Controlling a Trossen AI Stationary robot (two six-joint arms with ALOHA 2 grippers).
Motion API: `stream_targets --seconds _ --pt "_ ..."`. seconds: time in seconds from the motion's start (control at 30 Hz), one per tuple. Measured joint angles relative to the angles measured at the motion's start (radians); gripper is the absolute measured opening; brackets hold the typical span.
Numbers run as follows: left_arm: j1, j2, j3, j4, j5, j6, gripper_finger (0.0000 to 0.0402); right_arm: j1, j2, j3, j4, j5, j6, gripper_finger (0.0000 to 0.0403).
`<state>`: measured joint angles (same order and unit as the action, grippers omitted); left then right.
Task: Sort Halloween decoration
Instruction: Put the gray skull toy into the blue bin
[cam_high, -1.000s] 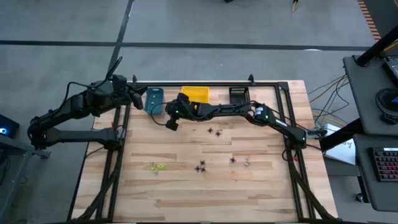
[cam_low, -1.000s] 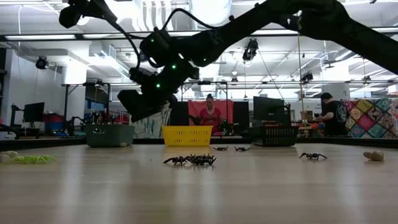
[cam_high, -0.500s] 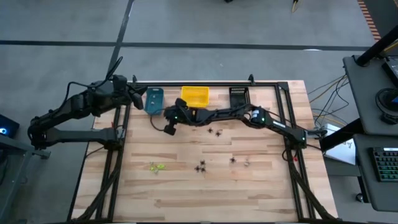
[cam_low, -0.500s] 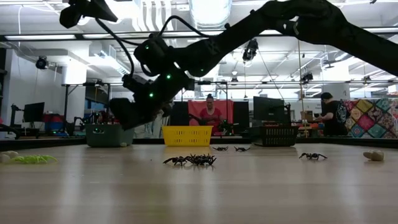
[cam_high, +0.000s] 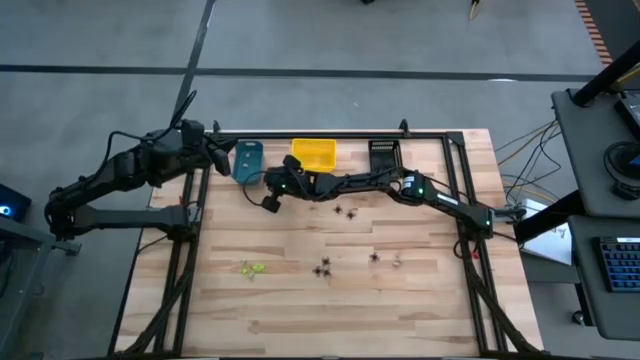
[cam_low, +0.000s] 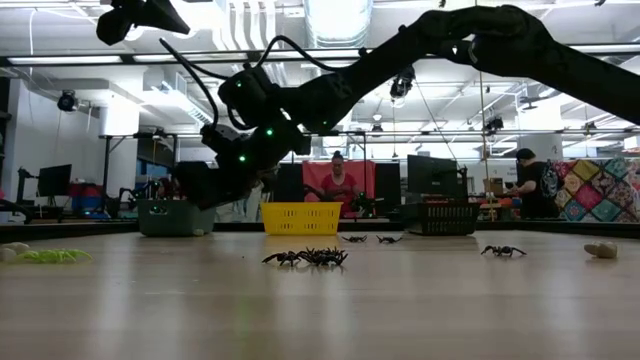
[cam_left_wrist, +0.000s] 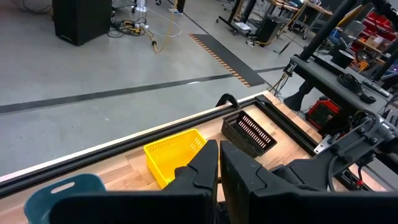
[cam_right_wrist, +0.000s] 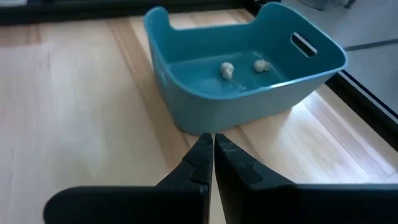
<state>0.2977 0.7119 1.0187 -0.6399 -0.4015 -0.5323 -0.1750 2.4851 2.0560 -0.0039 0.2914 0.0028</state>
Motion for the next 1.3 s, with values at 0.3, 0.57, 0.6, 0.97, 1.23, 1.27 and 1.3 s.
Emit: stream_targets --seconds 0.3,0.57,0.6,0.97,1.23,1.27,1.3 --pt "0.0 0.007 0.0 0.003 0.0 0.0 0.0 -0.009 0.024 0.0 0.044 -0.001 0.06 0.0009" --pt "0.0 0.007 0.0 0.004 0.0 -0.004 0.0 -0.018 0.05 0.0 0.063 0.038 0.141 0.0009" --pt "0.0 0.007 0.0 0.004 0.0 -0.004 0.0 -0.019 0.054 -0.001 0.06 0.035 0.156 0.0009" --pt "0.0 0.007 0.0 0.004 0.0 -0.004 0.0 -0.019 0.058 -0.002 0.072 0.018 0.174 0.0009" --pt "0.0 0.006 0.0 0.004 0.0 -0.004 0.0 -0.02 0.03 0.027 0.058 0.028 0.134 0.0009" --pt "0.0 0.006 0.0 0.004 0.0 -0.004 0.0 -0.019 0.028 0.041 0.044 0.038 0.152 0.0009" --pt "0.0 0.006 0.0 0.004 0.0 -0.003 0.0 -0.019 0.027 0.053 0.025 0.05 0.175 0.0009"
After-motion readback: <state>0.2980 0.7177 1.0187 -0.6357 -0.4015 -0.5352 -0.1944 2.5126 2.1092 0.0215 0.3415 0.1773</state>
